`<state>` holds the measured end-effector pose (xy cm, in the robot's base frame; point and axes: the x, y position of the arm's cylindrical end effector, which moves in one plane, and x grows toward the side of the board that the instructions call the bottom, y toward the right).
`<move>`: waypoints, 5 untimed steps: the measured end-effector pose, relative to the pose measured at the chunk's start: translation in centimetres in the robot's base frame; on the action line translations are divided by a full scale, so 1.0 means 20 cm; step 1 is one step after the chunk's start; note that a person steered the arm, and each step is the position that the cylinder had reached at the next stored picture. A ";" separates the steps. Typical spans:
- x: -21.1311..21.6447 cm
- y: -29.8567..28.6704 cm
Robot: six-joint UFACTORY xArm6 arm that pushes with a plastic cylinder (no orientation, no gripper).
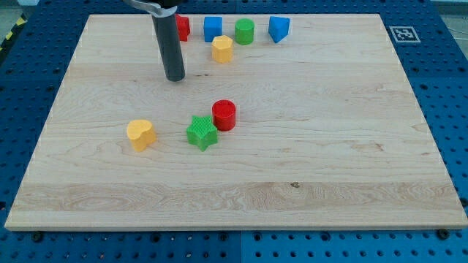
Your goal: Move the yellow hexagon to the bottom right of the blue cube
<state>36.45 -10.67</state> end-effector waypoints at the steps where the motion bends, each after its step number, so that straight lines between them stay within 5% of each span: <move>1: 0.01 0.00; 5: 0.28 0.08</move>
